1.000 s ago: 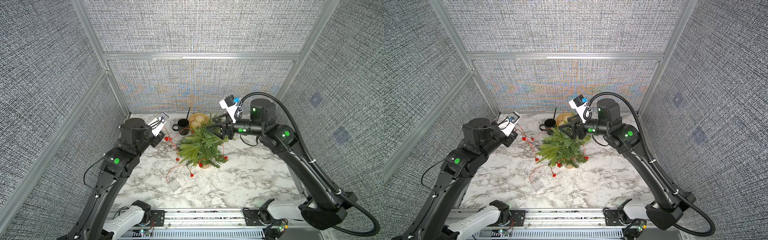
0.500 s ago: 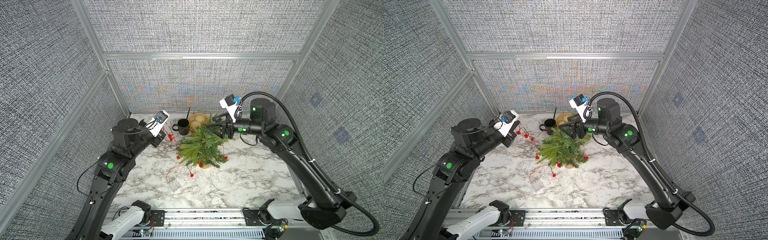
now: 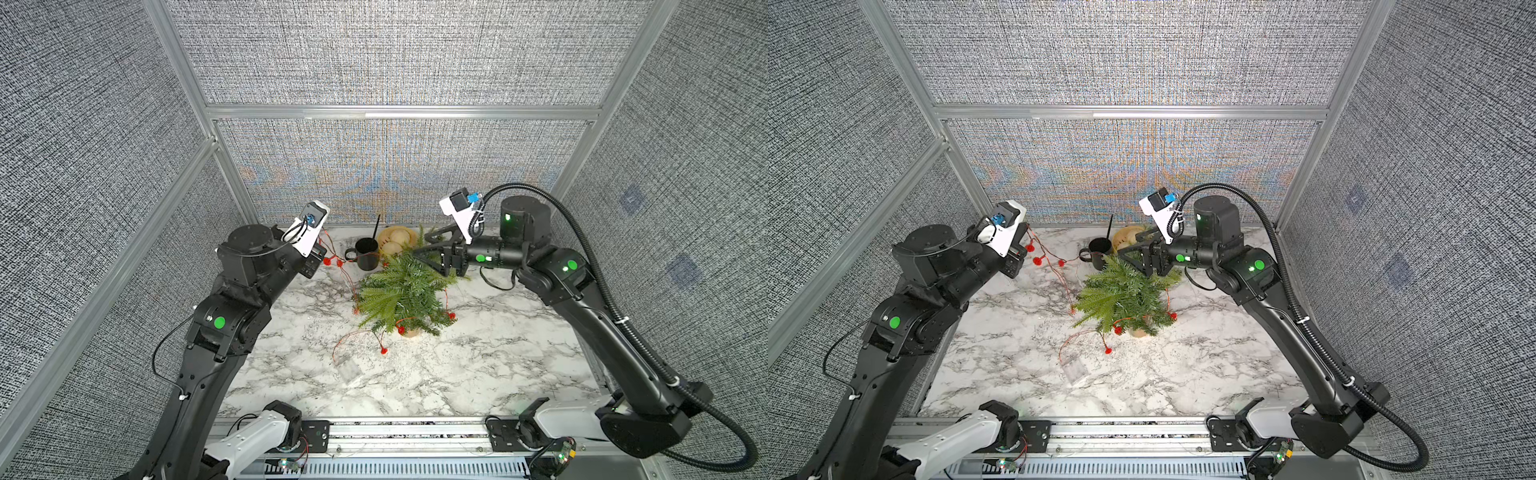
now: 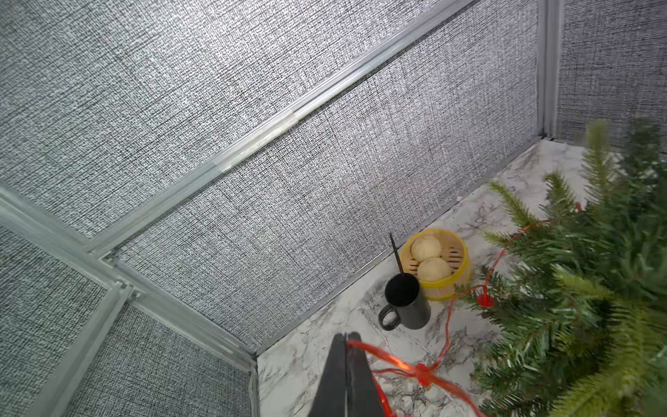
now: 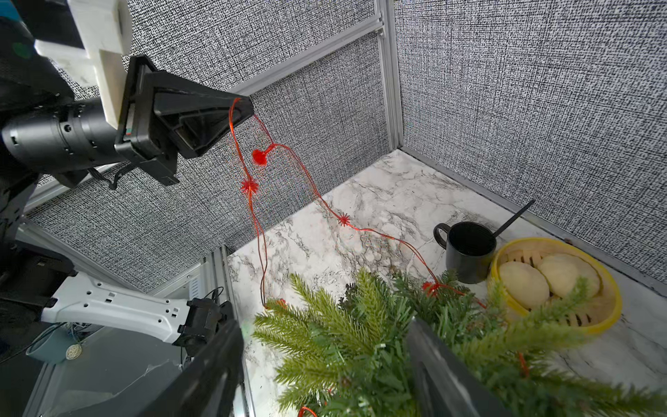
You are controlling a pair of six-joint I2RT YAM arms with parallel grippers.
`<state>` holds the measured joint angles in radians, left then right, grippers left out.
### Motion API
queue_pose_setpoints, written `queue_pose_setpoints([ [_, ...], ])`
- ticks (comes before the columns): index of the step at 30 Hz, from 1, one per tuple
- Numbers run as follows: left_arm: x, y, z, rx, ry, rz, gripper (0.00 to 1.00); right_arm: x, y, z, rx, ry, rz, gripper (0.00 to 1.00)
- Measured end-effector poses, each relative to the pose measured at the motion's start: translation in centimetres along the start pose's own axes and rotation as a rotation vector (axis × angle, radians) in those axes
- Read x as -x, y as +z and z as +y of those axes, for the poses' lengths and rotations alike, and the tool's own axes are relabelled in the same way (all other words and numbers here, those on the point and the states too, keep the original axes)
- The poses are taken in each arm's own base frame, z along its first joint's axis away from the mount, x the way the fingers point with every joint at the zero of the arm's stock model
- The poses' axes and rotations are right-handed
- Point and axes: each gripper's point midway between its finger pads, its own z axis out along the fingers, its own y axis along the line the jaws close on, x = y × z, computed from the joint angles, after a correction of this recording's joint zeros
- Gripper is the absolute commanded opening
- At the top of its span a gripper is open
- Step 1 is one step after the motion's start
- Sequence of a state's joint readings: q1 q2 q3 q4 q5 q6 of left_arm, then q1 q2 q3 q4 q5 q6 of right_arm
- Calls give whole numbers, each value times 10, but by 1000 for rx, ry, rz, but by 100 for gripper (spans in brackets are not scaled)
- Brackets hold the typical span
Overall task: Remove string lights from the small christmas tree
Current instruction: Remove the light string from the Christmas tree.
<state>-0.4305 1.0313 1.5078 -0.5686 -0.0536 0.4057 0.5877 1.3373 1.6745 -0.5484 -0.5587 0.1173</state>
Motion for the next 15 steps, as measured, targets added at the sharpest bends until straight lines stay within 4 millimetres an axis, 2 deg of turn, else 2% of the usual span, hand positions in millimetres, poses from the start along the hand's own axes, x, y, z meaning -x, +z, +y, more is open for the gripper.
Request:
queue_pose_setpoints([
  [6, 21, -6, 6, 6, -28, -67, 0, 1, -1, -1, -3, 0, -3, 73],
  [15, 41, -21, 0, -52, -53, -153, 0, 1, -1, -1, -1, 0, -2, 73],
])
